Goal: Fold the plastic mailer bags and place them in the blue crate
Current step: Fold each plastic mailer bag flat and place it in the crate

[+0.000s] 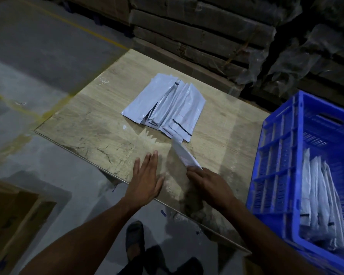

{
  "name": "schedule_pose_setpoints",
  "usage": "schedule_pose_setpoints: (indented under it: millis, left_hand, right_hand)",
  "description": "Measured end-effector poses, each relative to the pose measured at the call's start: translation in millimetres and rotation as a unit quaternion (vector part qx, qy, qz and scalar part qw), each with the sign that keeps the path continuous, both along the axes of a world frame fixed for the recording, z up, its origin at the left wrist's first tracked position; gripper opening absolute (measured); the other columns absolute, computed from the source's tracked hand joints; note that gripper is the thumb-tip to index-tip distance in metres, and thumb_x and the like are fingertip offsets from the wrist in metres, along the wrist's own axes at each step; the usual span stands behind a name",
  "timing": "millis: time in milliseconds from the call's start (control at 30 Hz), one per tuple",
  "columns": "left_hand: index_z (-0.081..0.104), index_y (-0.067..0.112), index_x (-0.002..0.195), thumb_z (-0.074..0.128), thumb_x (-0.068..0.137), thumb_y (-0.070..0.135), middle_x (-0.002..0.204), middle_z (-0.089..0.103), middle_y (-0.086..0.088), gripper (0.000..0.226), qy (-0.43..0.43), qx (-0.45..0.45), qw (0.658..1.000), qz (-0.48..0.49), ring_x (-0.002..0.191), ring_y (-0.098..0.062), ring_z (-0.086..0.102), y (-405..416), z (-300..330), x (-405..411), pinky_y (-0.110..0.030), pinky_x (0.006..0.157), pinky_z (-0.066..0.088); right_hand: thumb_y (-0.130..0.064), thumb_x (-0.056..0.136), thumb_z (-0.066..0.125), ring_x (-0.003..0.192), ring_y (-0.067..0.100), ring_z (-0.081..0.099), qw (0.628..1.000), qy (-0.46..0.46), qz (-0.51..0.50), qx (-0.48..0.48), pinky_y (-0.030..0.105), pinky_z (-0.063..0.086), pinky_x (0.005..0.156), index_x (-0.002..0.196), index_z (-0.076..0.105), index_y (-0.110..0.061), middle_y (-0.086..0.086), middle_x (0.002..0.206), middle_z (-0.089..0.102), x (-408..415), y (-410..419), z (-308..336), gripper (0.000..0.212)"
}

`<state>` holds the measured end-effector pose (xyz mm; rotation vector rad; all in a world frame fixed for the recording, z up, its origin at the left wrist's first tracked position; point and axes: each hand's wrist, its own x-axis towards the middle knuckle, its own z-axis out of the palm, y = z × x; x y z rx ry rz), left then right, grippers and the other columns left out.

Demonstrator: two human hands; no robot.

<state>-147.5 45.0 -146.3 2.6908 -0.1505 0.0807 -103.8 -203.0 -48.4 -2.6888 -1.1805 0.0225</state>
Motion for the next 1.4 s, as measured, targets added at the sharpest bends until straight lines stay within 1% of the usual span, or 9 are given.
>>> schedule_pose_setpoints:
  millis: [233, 400, 500, 633, 733, 833, 933, 1133, 1400]
  left_hand:
    - [-0.002, 0.011, 0.165, 0.035, 0.104, 0.052, 0.173, 0.001, -0.014, 0.083, -0.014, 0.004, 1.000, -0.005, 0.160, -0.028, 0.006, -1.6, 3.7, -3.4, -0.056, 0.127, 0.008]
    - [-0.011, 0.026, 0.165, 0.036, 0.100, 0.058, 0.173, -0.008, -0.009, 0.086, 0.033, 0.019, 0.999, -0.025, 0.160, -0.029, -0.004, -1.2, 9.3, -2.6, -0.060, 0.126, 0.002]
    - [-0.010, 0.029, 0.165, 0.030, 0.099, 0.062, 0.173, -0.012, -0.009, 0.083, 0.049, 0.042, 0.997, -0.040, 0.159, -0.029, -0.011, 1.3, 9.4, -0.6, -0.060, 0.125, -0.002]
    - [0.004, 0.024, 0.166, 0.028, 0.101, 0.058, 0.174, -0.006, -0.009, 0.077, 0.045, 0.009, 0.999, -0.028, 0.160, -0.027, -0.009, 0.7, 9.5, 1.1, -0.058, 0.126, -0.002]
    - [0.023, 0.011, 0.163, 0.020, 0.108, 0.050, 0.172, 0.014, -0.012, 0.068, -0.011, 0.022, 0.999, -0.033, 0.160, -0.028, 0.008, 2.2, 14.7, 4.9, -0.060, 0.126, 0.009]
    - [0.041, 0.001, 0.155, 0.015, 0.113, 0.039, 0.163, 0.039, -0.015, 0.062, -0.063, 0.048, 0.987, -0.140, 0.154, -0.029, 0.031, -5.2, 19.2, 13.2, -0.058, 0.121, 0.030]
    - [0.046, -0.001, 0.151, 0.025, 0.110, 0.029, 0.158, 0.046, -0.016, 0.055, -0.057, 0.068, 0.981, -0.174, 0.151, -0.029, 0.036, -17.4, 6.1, 16.9, -0.046, 0.122, 0.026]
    - [0.036, 0.007, 0.159, 0.030, 0.104, 0.031, 0.168, 0.030, -0.010, 0.061, -0.020, 0.143, 0.977, -0.155, 0.157, -0.033, 0.021, -17.9, 5.3, 12.9, -0.052, 0.124, 0.026]
    - [0.024, 0.023, 0.164, 0.029, 0.106, 0.047, 0.173, 0.014, -0.003, 0.064, 0.026, 0.166, 0.977, -0.132, 0.158, -0.041, 0.003, -14.4, 6.4, 12.5, -0.059, 0.124, 0.017]
  right_hand:
    - [-0.004, 0.081, 0.069, 0.102, 0.018, 0.070, 0.989, 0.110, 0.013, 0.097, 0.031, 0.058, 0.081, 0.121, 0.069, -0.017, -0.001, 0.124, 0.069, -4.4, 7.4, 23.0, 0.042]
    - [-0.003, 0.070, 0.071, 0.105, 0.035, 0.068, 0.997, 0.064, -0.004, -0.037, 0.040, 0.059, 0.072, 0.112, 0.073, -0.018, 0.001, 0.121, 0.072, 28.1, 3.3, 17.1, 0.044]
    - [-0.006, 0.069, 0.078, 0.121, 0.046, 0.059, 0.997, 0.004, -0.014, -0.076, 0.051, 0.056, 0.084, 0.106, 0.074, -0.012, 0.009, 0.125, 0.069, 31.9, 8.0, 1.7, 0.038]
    - [-0.041, 0.098, 0.039, 0.143, 0.039, 0.039, 0.975, 0.106, -0.178, -0.080, 0.058, 0.034, 0.114, 0.143, 0.051, -0.006, 0.017, 0.153, 0.045, 10.9, 34.3, -26.7, 0.058]
    - [-0.035, 0.093, 0.037, 0.138, 0.040, 0.046, 0.985, 0.111, -0.118, -0.060, 0.061, 0.039, 0.109, 0.139, 0.055, -0.002, 0.018, 0.149, 0.050, -5.0, 39.9, -44.8, 0.059]
    - [-0.018, 0.086, 0.044, 0.148, 0.030, 0.032, 0.988, 0.144, -0.054, -0.002, 0.050, 0.020, 0.122, 0.147, 0.044, -0.005, 0.010, 0.157, 0.041, -15.8, 43.4, -50.6, 0.063]
    - [-0.039, 0.105, 0.024, 0.150, 0.020, 0.030, 0.974, 0.167, -0.126, 0.089, 0.045, 0.017, 0.123, 0.152, 0.037, -0.009, 0.003, 0.160, 0.035, -28.4, 51.9, -63.6, 0.057]
    - [-0.047, 0.108, 0.009, 0.155, 0.015, 0.007, 0.944, 0.082, -0.321, 0.005, 0.048, 0.008, 0.123, 0.161, 0.018, -0.016, -0.002, 0.168, 0.014, -56.7, 59.7, -85.5, 0.062]
    - [-0.061, 0.103, 0.013, 0.155, 0.016, -0.010, 0.938, 0.085, -0.330, -0.066, 0.053, 0.008, 0.124, 0.162, 0.005, -0.022, -0.009, 0.169, -0.004, -64.7, 36.6, -78.8, 0.071]
